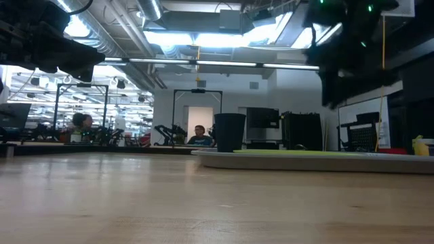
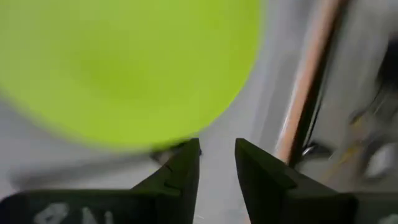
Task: Pick and place plate/cup/fork/spoon on tray
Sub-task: Put the black spoon on the gray serving tray to the right of the light green plate
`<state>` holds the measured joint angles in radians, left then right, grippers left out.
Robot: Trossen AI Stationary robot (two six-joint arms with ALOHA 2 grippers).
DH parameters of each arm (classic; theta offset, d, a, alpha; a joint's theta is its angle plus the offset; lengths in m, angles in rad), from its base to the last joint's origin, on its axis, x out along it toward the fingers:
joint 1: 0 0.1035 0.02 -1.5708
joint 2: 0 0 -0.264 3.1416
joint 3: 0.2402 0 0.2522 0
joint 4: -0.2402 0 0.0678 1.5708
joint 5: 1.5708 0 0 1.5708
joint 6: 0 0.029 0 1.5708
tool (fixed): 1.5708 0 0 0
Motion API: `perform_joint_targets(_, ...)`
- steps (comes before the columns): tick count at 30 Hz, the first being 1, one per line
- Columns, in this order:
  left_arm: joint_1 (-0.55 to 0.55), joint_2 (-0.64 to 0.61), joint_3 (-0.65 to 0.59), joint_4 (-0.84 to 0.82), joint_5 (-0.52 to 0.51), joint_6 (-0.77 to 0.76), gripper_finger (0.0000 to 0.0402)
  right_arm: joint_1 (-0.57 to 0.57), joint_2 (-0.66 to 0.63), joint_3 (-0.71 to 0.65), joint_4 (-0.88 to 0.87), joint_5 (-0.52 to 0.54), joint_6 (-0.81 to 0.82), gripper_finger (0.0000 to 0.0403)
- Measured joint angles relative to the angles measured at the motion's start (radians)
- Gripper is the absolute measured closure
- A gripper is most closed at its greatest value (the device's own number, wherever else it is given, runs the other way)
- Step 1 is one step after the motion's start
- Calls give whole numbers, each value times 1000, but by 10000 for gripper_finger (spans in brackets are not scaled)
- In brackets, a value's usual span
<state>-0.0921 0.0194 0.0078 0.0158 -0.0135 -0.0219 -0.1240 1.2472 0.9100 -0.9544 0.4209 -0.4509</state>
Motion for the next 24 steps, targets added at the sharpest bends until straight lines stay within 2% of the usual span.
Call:
perform_joint_targets(2, 0, 0, 0, 0, 0, 0, 319, 13, 0, 44, -2, -14, 227, 295)
perform_joint_targets(6, 0, 0, 0, 0, 0, 0, 319, 22, 0, 111, 17, -124, 745, 295)
perform_joint_targets(7, 0, 0, 0, 0, 0, 0, 319, 22, 0, 126, 22, -135, 822, 295)
perform_joint_targets(16, 0, 0, 0, 0, 0, 0, 319, 22, 0, 206, 67, -135, 812, 295)
perform_joint_targets(24, 0, 0, 0, 0, 0, 0, 319, 22, 0, 206, 221, -135, 868, 295)
